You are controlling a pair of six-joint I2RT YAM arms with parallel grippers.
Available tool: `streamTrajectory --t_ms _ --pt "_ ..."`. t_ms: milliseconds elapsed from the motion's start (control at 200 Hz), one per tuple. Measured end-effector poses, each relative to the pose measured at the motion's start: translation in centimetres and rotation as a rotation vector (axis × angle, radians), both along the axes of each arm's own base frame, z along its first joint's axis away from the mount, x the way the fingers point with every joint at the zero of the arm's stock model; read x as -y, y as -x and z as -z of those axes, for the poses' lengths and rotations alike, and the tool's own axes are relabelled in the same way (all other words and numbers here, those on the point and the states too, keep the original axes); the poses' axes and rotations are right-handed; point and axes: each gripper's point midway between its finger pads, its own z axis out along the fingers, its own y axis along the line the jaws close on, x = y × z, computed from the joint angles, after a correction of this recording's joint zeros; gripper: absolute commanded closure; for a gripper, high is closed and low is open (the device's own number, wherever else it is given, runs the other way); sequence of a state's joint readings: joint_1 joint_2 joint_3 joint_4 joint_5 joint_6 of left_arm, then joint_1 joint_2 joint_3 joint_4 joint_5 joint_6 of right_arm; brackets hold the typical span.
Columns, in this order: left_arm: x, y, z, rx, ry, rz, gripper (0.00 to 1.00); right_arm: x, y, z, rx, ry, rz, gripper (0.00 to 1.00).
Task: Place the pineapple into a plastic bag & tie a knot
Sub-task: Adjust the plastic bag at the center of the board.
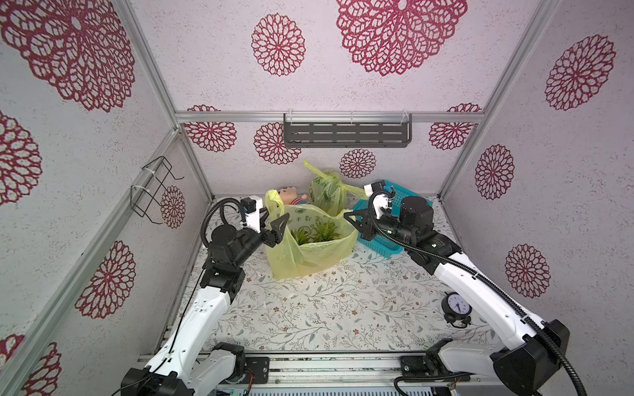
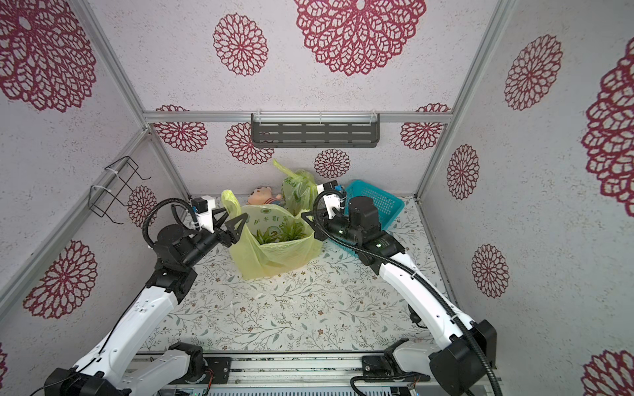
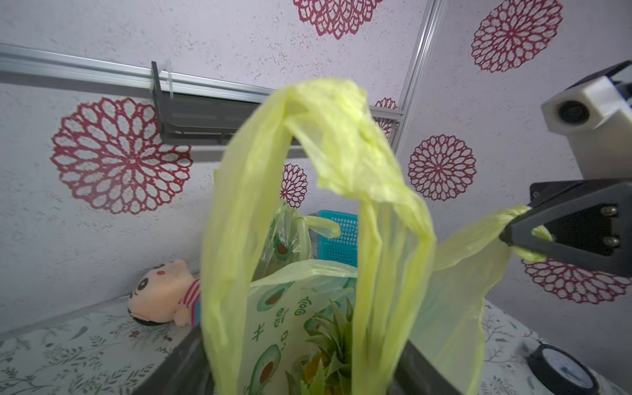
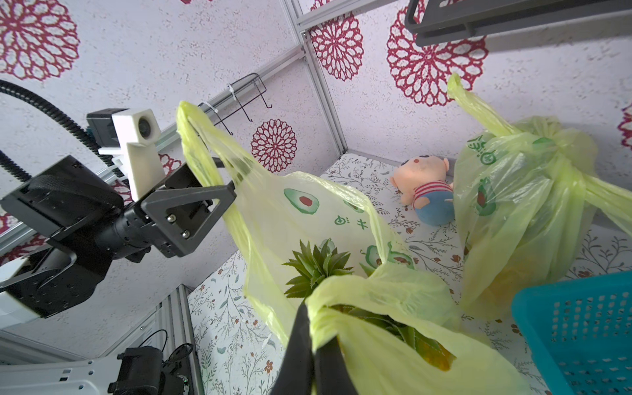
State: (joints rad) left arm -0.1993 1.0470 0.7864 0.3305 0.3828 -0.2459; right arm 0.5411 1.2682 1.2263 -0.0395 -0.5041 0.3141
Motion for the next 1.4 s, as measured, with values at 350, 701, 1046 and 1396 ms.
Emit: streamTrajectory --t_ms 350,701,1046,1396 --pt "2.6 -0.3 -1.0 0.043 0.01 0.096 1.0 -3.4 1.1 3.0 -0.062 0.062 -0.181 1.0" --pt "7.7 -1.7 2.5 -0.106 -0.147 0.231 1.0 -5.2 2.1 3.9 -0.05 0.156 -0.24 0.69" --pt "8.9 -2.0 4.7 -0.181 -0.239 0.271 1.0 3.6 0.0 -1.4 0.084 0.126 0.048 0.31" --pt "9.0 -3.5 4.5 -0.2 -0.255 0.233 1.0 3.2 -6.1 -2.5 0.041 0.112 0.106 0.34"
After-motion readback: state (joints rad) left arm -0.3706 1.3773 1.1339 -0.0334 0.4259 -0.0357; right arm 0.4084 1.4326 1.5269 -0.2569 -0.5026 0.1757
